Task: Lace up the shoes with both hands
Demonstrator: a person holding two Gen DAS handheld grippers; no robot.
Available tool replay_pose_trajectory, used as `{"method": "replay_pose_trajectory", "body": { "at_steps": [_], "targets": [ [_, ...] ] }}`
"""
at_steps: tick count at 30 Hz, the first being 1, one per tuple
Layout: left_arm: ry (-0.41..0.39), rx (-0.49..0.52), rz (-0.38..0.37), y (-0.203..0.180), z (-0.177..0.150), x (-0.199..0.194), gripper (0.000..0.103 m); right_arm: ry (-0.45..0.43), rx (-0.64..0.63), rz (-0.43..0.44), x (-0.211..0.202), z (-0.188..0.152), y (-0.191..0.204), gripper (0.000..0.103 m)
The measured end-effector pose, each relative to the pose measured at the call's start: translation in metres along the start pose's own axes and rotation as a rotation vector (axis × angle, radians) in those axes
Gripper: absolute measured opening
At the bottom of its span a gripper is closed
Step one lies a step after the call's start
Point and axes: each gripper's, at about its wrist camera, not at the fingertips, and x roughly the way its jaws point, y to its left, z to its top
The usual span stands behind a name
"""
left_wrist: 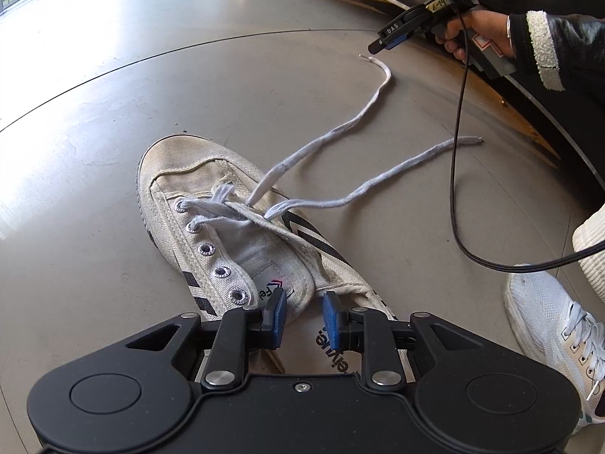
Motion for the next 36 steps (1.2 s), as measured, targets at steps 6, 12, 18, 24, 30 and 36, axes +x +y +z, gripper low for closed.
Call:
{"method": "replay_pose_trajectory", "body": {
  "at_steps": [6,12,18,24,30,36],
  "targets": [
    [-0.006,-0.003,-0.007,0.003,-0.001,-0.003,0.021,0.051,0.021,0.001,0.012,-0.008,-0.004,0.035],
    [-0.010,0.004,-0.003,0.001,-0.002,-0.005,0.021,0.064,0.065,0.050,0.013,-0.012,-0.007,0.001],
    [-0.005,0.010,0.019,-0.004,0.000,-0.005,0.021,-0.012,0.153,0.176,-0.032,-0.019,0.000,0.001],
    [-0.049,0.064,0.037,-0.017,0.001,-0.028,0.021,-0.115,0.025,0.467,-0.112,-0.027,0.078,0.001],
    [-0.092,0.196,0.203,-0.028,0.000,-0.043,0.022,0.025,-0.131,0.822,-0.147,-0.079,0.201,0.001],
    [-0.054,0.343,0.328,-0.040,-0.004,-0.031,0.024,0.071,-0.175,0.823,-0.152,-0.093,0.240,0.001]
  ]
}}
